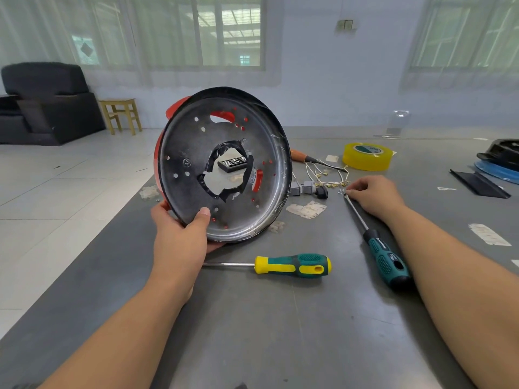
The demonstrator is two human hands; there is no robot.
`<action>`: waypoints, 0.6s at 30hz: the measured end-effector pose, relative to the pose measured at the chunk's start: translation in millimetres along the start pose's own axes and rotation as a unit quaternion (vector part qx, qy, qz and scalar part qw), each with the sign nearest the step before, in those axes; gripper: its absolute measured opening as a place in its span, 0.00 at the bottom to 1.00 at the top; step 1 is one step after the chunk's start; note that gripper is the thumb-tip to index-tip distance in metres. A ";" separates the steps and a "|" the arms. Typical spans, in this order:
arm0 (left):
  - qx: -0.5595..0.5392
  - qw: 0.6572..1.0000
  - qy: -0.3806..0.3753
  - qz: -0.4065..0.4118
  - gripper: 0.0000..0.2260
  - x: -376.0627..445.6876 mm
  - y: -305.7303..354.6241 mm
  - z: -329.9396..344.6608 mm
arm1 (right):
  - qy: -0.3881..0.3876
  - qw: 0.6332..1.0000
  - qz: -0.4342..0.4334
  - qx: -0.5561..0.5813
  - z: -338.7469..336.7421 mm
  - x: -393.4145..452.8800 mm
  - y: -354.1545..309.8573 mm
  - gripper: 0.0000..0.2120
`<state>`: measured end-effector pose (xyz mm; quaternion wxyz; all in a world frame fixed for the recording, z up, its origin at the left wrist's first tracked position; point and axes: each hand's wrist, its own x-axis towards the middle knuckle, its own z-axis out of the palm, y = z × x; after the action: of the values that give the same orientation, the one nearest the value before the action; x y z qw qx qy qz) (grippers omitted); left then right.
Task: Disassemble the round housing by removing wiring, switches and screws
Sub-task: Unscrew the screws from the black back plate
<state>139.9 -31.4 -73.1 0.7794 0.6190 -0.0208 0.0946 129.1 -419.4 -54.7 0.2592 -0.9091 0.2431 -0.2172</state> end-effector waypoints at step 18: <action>-0.003 1.000 -0.015 -0.013 0.17 -4.0 5.7 -3.1 | -0.125 0.989 0.036 -0.073 -50.3 -118.5 -31.6 0.08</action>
<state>134.7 -27.7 -68.9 0.7818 0.6185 -0.0245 0.0752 20.0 -348.5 -29.6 0.2281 -0.9363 0.2566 -0.0742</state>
